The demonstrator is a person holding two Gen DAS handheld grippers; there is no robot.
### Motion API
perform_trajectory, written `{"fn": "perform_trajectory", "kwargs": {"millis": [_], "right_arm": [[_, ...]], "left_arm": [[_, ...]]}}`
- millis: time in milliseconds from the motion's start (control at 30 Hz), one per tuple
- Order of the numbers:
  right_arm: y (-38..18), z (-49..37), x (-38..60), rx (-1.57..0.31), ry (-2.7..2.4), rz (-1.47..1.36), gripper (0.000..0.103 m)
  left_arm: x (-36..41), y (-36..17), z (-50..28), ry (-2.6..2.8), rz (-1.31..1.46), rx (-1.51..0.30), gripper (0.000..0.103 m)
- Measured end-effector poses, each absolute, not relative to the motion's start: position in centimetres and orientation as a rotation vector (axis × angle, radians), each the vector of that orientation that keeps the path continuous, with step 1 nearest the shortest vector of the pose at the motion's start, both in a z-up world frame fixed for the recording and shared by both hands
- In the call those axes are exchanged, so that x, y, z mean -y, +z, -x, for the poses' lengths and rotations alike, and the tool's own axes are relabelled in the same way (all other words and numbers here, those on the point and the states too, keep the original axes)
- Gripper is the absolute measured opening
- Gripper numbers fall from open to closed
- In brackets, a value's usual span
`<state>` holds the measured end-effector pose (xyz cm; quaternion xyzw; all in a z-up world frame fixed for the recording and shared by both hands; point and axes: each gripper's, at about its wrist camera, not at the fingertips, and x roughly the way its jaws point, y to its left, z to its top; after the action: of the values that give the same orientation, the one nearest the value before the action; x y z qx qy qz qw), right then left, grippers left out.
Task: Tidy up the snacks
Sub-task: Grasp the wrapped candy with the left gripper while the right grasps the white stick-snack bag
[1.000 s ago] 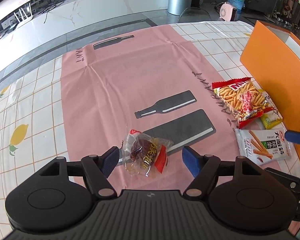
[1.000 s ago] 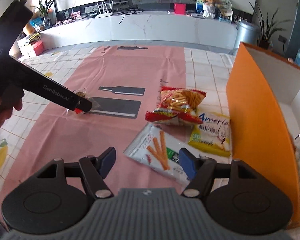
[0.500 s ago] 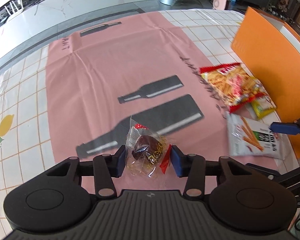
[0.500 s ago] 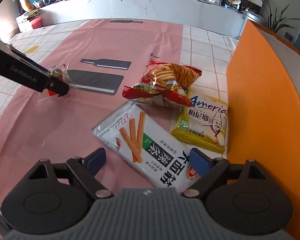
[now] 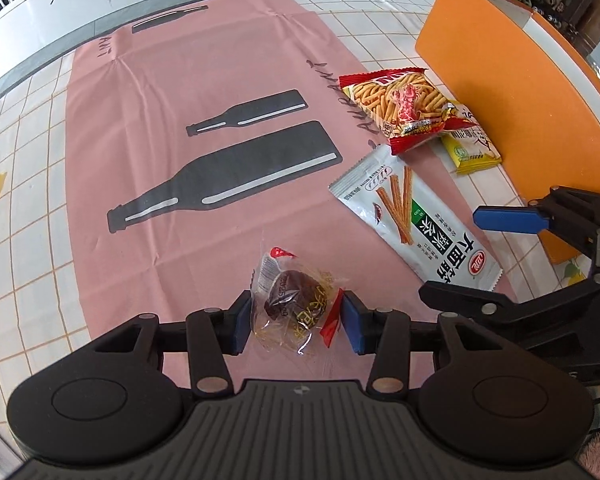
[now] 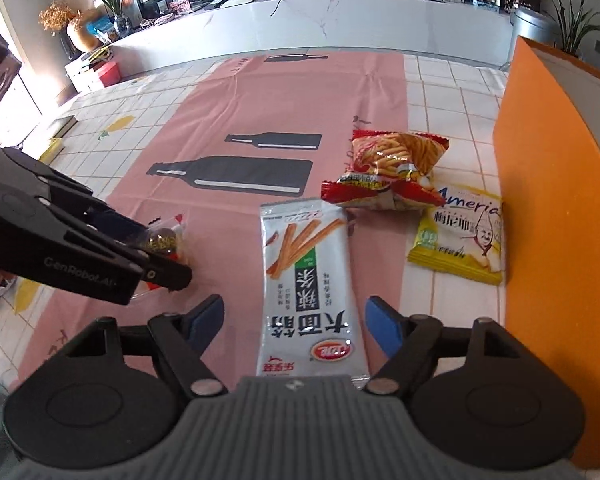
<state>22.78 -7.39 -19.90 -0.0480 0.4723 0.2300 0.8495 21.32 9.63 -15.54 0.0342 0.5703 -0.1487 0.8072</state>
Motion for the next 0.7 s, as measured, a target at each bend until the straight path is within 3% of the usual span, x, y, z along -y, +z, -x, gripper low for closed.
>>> {"fn": "perform_trajectory", "kwargs": {"millis": [400, 600, 700], "right_arm": [[-21.3, -24.4, 6.7, -0.972, 0.504, 0.154, 0.072], [-21.3, -24.0, 5.9, -0.943, 0.494, 0.241, 0.050], [-21.2, -24.0, 6.0, -0.951, 0.492, 0.238, 0.048]], "left_arm": [[-10.1, -16.0, -21.4, -0.289, -0.014, -1.219, 0.055], [-9.7, -15.9, -21.5, -0.255, -0.006, -1.233, 0.051], [-9.5, -15.8, -21.6, -0.237, 0.001, -1.239, 0.051]]}}
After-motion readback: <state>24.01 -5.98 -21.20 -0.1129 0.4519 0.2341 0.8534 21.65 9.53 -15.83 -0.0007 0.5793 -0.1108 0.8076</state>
